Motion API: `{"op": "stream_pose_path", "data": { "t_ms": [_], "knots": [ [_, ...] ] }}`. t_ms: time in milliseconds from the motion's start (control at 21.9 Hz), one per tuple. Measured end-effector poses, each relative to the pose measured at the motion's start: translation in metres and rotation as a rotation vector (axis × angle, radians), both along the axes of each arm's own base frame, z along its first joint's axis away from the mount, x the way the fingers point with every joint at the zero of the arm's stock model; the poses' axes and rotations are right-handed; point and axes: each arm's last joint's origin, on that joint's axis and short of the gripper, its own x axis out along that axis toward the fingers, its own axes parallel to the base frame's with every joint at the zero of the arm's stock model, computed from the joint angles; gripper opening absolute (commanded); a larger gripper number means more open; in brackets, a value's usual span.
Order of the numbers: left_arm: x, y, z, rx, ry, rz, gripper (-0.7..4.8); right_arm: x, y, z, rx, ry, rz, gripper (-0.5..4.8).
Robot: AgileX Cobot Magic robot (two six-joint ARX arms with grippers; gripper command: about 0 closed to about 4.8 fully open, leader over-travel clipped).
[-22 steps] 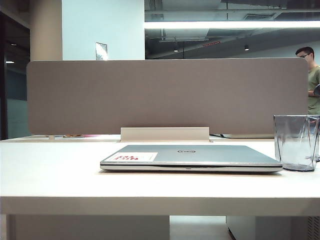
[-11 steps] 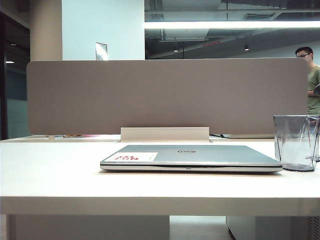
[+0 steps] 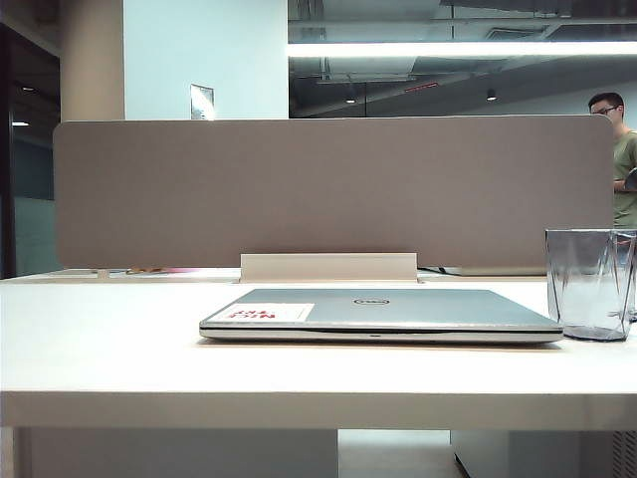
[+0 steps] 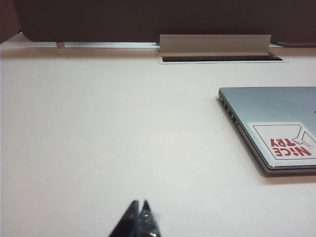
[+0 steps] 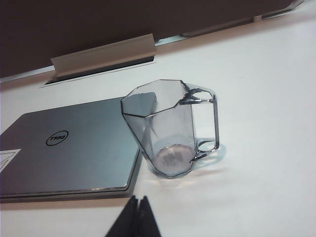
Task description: Pick up the water cup and place it on the right side of the laptop.
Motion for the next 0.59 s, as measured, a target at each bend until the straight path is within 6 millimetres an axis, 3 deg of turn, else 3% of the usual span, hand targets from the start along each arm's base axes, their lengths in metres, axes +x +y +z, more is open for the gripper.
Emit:
{"op": "stream_pose_path", "data": {
  "t_ms": [593],
  "knots": [
    [-0.0002, 0.0000, -0.0019, 0.001, 0.020, 0.000, -0.04, 0.0007, 0.0004, -0.0074, -0.124, 0.033, -0.069, -0.08]
  ]
}}
